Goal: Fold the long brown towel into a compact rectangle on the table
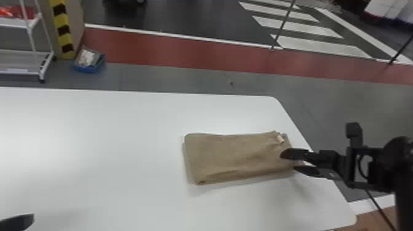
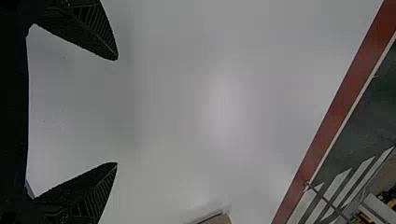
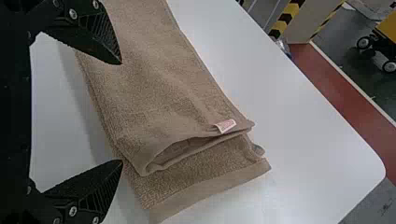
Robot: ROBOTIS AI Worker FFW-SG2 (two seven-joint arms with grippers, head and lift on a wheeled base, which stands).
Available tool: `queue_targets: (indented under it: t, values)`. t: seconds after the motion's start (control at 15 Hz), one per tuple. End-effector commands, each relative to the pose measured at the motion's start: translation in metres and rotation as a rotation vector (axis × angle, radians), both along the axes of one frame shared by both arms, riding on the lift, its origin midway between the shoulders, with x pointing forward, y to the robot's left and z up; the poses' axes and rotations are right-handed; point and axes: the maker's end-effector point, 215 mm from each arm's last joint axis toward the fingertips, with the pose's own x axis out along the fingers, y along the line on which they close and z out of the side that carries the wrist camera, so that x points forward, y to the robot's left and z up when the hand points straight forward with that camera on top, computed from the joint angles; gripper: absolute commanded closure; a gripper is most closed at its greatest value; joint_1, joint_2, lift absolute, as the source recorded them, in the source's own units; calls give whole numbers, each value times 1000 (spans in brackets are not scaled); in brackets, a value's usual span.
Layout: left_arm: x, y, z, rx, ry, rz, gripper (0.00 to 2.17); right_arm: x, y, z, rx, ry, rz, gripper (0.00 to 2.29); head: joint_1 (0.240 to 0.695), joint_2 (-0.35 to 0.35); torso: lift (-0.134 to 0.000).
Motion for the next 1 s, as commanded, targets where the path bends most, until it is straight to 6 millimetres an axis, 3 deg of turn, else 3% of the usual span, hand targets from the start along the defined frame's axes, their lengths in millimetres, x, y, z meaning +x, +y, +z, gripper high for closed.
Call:
queue_targets:
  t: [0.0, 0.27, 0.67, 0.93]
  values:
    - [-3, 6, -1, -2, 8, 12, 76, 3, 8, -4, -21, 24, 24, 178, 695, -289, -123]
    - [-4, 13, -2, 4, 11, 23, 76, -2, 27, -17, -32, 98, 63, 198, 695, -252, -123]
    - [-5, 20, -3, 7, 17, 35, 76, 4, 38, -17, -42, 105, 91, 498, 695, -219, -123]
    - [-6, 24, -3, 5, 16, 42, 76, 8, 45, -17, -57, 108, 114, 498, 695, -200, -123]
